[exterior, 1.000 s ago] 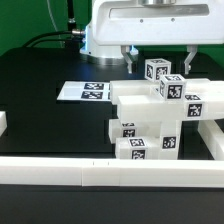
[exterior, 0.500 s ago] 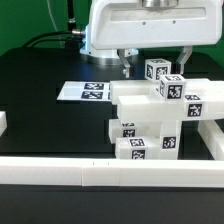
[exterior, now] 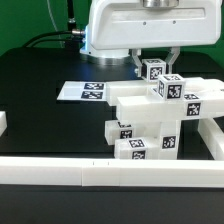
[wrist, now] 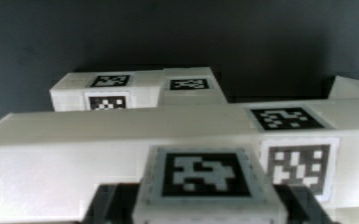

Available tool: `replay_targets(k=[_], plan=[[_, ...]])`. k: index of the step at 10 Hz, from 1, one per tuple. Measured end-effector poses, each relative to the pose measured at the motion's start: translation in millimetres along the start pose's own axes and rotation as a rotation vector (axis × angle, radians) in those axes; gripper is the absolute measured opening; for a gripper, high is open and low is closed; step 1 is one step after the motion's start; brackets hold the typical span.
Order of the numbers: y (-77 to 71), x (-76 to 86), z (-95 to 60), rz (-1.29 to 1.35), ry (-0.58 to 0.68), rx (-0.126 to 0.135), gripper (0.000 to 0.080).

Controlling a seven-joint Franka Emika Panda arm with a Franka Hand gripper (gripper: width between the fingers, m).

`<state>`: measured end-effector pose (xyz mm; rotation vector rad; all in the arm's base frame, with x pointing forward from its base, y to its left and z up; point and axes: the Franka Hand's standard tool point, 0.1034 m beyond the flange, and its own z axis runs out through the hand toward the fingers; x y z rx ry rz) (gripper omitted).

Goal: Assemble chair

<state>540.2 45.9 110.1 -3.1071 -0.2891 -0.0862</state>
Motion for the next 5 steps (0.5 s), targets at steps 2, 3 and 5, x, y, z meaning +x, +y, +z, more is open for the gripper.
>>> replay_targets(k=[2,3,5], plan=[[-0.2,0.0,0.0,0.091,0.0,0.002,0.0266],[-0.2,0.0,0.2,0.189,0.002,0.004,0.0266],[0.3,0.7,0.4,0.454,0.018,0.012,0.0266]])
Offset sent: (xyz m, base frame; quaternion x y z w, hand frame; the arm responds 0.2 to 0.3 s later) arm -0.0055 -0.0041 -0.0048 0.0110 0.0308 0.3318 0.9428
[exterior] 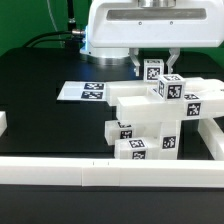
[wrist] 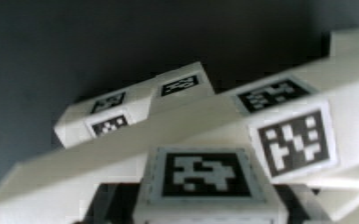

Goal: Assemble chair

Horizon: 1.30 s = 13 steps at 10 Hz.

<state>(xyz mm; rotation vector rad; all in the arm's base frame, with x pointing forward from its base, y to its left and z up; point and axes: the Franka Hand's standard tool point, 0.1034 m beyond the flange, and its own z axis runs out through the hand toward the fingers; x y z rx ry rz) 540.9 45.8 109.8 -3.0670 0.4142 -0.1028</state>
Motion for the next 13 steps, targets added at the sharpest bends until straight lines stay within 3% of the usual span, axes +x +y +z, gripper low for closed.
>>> replay_targets(k=[4,6,10,11,12,13], plan=[[0.6,-0.7,0.1,0.476,-0.016,0.045,0.0266],[-5.7,-0.4,0.6,0.748,-0.023,0.052,0.0268],[-6.5,-1.2,0.8,0.773,-0.034,0.05,0.0268],[-6.8,-3.2,1.5,0.725,-0.044,0.046,0.0484],[-8.0,-3.4,1.3,0.673,-0.042,0.046,0.0484],[-9.5,-3.2,0.8,0.53,-0.038,0.049,0.0612]])
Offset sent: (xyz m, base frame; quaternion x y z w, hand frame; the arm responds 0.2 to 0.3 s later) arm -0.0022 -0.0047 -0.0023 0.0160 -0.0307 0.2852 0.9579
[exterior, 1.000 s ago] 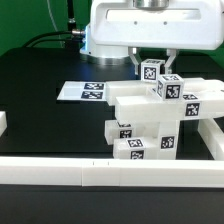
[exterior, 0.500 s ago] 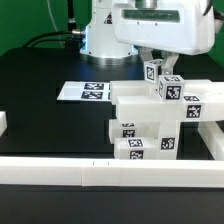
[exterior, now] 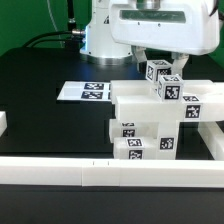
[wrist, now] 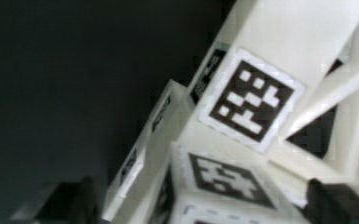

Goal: Assemble chair

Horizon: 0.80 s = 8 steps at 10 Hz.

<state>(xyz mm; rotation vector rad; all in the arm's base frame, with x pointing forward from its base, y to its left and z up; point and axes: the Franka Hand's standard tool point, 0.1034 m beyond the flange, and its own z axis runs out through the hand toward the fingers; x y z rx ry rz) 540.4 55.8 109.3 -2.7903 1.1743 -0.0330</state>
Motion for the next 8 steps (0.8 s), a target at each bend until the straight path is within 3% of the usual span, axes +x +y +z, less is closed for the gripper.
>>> replay_targets(k=[5,6,8], plan=[[-4.5,-0.3,-1.5,-0.392,0.004,-0.001,0.0649],[-3.9,0.2,-1.5,-0.485,0.008,-0.011,0.0649],[-2.2,1.4,-1.5,-0.81,0.02,-0.068,0.0649]])
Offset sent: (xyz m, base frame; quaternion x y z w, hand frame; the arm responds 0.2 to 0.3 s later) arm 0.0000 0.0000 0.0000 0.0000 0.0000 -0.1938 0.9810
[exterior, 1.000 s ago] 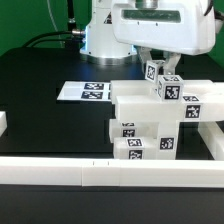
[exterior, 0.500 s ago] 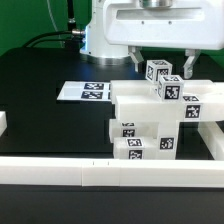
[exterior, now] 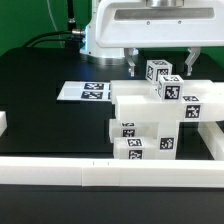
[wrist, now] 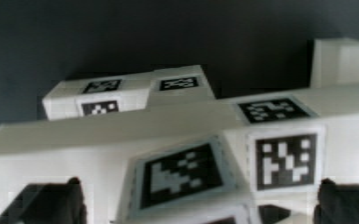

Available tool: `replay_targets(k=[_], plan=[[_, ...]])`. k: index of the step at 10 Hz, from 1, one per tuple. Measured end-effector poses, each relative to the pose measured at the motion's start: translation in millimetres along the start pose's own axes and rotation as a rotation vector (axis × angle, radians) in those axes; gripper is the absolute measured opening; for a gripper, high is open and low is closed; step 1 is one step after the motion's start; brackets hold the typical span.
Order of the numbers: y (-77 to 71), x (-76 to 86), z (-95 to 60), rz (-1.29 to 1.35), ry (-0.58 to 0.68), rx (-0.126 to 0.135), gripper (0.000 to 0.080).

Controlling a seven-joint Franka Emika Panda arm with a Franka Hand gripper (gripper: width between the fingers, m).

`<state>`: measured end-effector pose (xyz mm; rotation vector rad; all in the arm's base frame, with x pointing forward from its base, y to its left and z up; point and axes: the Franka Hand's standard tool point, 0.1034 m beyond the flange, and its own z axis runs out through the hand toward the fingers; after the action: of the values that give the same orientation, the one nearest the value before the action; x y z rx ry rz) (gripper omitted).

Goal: Assemble chair

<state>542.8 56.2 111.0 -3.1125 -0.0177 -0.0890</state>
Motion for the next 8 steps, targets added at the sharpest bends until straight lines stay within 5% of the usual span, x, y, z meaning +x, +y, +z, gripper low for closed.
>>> replay_targets(k=[2,4,5,6,8], plan=[[1.7,1.7,-1.1,-0.169,0.001,-0.014,0.0649],[2.3,1.4,-0.3,-0.198,-0.001,-0.016,0.0428],[2.3,1.4,-0.3,-0.198,-0.001,-0.017,0.0428],[2.3,1.3,-0.2,-0.194,-0.001,-0.017,0.0268],[2.3,1.2,-0.1,-0.16,-0.001,-0.016,0.0268]])
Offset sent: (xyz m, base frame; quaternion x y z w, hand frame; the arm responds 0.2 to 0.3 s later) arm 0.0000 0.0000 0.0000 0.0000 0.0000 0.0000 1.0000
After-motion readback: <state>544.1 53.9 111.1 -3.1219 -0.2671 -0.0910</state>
